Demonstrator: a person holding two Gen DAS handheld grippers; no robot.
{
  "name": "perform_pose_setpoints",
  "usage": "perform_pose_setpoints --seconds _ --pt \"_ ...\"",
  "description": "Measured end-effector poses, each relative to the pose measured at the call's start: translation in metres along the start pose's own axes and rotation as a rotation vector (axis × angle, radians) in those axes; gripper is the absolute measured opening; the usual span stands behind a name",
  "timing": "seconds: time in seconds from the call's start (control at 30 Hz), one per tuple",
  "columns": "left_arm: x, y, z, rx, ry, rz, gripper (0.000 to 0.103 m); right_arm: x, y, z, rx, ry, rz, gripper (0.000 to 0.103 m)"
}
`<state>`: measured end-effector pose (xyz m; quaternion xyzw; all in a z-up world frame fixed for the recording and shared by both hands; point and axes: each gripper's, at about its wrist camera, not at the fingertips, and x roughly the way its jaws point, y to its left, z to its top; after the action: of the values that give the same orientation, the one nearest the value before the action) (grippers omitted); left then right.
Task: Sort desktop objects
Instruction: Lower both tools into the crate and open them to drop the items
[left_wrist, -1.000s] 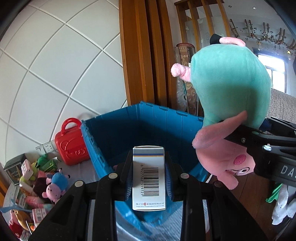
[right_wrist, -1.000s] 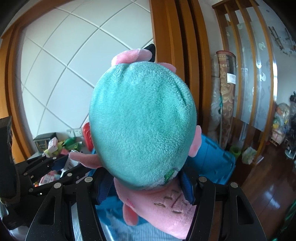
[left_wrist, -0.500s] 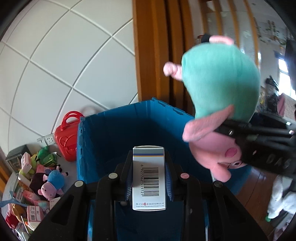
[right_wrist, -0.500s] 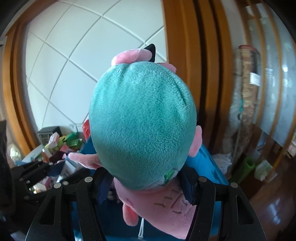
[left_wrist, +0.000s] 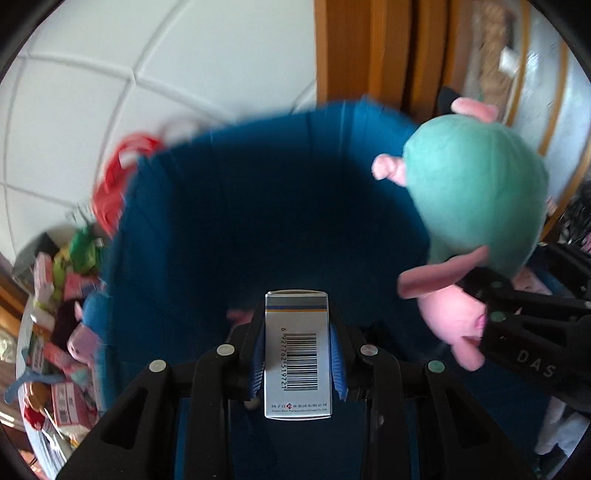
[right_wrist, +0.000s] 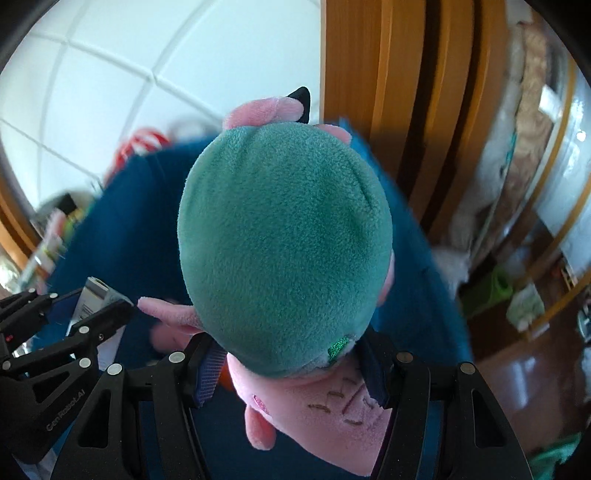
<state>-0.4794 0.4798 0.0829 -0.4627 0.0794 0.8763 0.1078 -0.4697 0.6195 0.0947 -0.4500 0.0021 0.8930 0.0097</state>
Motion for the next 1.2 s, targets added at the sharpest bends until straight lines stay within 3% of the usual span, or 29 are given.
perform_pose_setpoints --seconds 0.27,0.43,0.73,0.87,1.2 --pt "0.060 -0.017 -0.017 0.058 0.204 -0.035 0.029 0.083 -0.002 -0.026 -0.030 0.241 -0.079 0.063" --pt "0.064 -0.024 -0.024 0.064 0.222 -0.029 0.029 0.100 -0.004 -0.038 -0.038 0.322 -0.089 0.063" --pt "0.076 -0.025 -0.034 0.021 0.280 -0.024 0.030 0.109 -0.002 -0.040 -0.066 0.370 -0.087 0.063" --pt "0.080 -0.020 -0.032 0.015 0.279 -0.013 0.059 0.109 0.001 -0.040 -0.068 0.378 -0.088 0.063" --pt "0.090 -0.010 -0.029 0.011 0.281 -0.003 0.060 0.109 -0.001 -0.038 -0.060 0.370 -0.098 0.066"
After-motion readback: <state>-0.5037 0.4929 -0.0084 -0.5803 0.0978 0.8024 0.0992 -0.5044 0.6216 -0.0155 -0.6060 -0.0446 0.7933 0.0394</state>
